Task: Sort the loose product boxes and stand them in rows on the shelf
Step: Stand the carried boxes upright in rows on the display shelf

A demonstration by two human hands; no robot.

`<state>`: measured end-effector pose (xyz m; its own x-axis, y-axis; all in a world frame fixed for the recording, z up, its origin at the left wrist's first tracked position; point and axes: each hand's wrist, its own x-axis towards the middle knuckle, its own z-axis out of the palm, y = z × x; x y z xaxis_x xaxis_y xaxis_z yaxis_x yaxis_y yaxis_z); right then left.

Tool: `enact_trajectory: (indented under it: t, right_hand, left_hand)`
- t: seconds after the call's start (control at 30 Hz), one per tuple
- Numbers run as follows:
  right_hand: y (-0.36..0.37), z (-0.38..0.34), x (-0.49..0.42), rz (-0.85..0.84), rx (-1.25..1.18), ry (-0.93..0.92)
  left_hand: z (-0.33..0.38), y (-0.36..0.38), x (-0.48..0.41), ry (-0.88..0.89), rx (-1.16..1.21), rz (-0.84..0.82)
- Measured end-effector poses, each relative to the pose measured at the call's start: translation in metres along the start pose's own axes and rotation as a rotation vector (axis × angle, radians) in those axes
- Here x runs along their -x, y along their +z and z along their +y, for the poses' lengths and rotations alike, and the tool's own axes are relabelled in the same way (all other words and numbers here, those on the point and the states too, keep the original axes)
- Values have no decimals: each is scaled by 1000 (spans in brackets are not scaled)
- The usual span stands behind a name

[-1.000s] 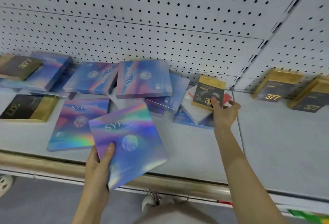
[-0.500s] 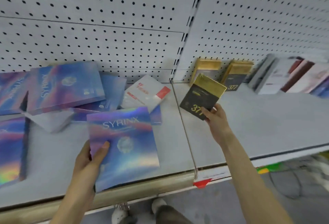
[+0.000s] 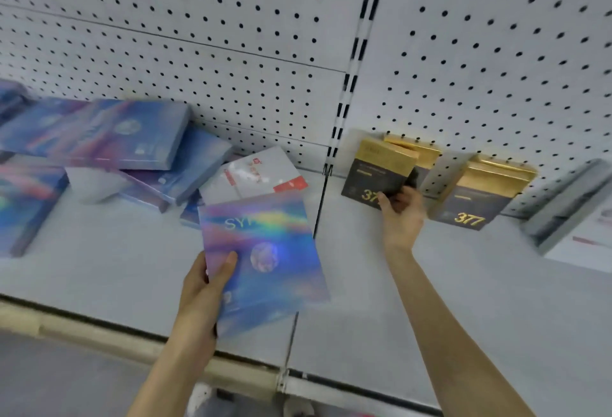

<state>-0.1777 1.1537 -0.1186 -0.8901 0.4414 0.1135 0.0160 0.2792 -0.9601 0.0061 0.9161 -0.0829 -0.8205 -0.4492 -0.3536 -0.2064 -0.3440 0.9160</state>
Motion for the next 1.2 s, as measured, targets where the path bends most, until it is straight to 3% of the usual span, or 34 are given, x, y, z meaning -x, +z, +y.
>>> enact_trajectory:
  t: [0.3,0.47,0.53,0.63,0.83,0.9,1.07,1.2]
  right_hand:
    - [4,4,-11,58,-39,134]
    - [-12,-4,-11,-48,-53,183]
    - [-31,-15,-3,-167,-135,256]
    - [-77,-38,34,-475,-250,323]
    - [-197,-32,146,-1066,-183,357]
    - [-233,-19,169,-1081,-161,342]
    - [-327,17,198,-927,-88,299]
    - [-416,39,199,-804,-46,254]
  left_hand:
    - [-6,29,65,32,38,173]
    - [-10,38,98,66,43,179]
    - [-13,41,113,80,48,171]
    - [-20,45,137,99,61,154]
    - [-51,65,197,80,71,92]
    - [-69,74,221,61,70,64]
    - [-128,102,284,61,36,-51]
    - [-164,143,331,90,-196,-132]
